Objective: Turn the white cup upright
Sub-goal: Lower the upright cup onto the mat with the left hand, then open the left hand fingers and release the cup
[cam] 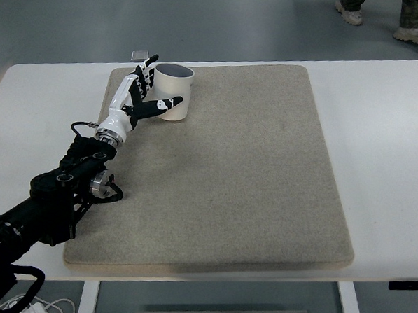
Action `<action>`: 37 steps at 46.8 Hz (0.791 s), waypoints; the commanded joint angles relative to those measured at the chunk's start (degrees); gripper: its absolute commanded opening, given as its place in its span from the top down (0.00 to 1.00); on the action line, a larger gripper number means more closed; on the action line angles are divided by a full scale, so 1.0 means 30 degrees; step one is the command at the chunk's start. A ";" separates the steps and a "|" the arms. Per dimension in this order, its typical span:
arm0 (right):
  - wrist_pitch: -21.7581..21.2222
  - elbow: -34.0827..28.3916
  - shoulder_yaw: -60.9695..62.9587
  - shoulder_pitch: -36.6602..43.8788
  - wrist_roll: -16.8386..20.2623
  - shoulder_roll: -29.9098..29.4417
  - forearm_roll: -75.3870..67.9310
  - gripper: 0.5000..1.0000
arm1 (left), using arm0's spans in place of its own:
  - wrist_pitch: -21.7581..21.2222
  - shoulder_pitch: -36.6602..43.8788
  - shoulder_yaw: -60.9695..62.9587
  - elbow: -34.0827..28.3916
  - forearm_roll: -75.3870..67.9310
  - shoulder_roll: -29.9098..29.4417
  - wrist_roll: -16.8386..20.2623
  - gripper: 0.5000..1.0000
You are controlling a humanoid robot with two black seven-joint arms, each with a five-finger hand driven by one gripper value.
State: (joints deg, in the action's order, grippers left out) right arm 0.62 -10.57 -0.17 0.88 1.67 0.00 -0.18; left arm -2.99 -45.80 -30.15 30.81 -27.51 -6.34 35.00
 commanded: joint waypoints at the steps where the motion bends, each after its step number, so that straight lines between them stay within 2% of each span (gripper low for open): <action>1: 0.0000 0.0006 0.0000 0.0000 0.0000 0.0000 0.0000 0.10 | 0.0002 -0.0085 0.0002 0.0014 0.0000 0.0004 0.0001 0.01; 23: 0.0000 0.0006 0.0000 0.0000 0.0000 0.0000 0.0000 0.10 | 0.0383 -0.1198 -0.0086 0.0101 0.0029 -0.0288 0.0001 0.01; 37: 0.0000 0.0006 0.0000 0.0000 0.0000 0.0000 0.0000 0.10 | 0.0500 -0.3043 -0.0731 0.0336 0.0730 -0.0991 0.0001 0.01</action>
State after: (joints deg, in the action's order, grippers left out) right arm 0.61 -10.55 -0.17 0.88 1.67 0.00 -0.18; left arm -1.56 -53.32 -32.33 32.19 -26.94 -9.13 35.00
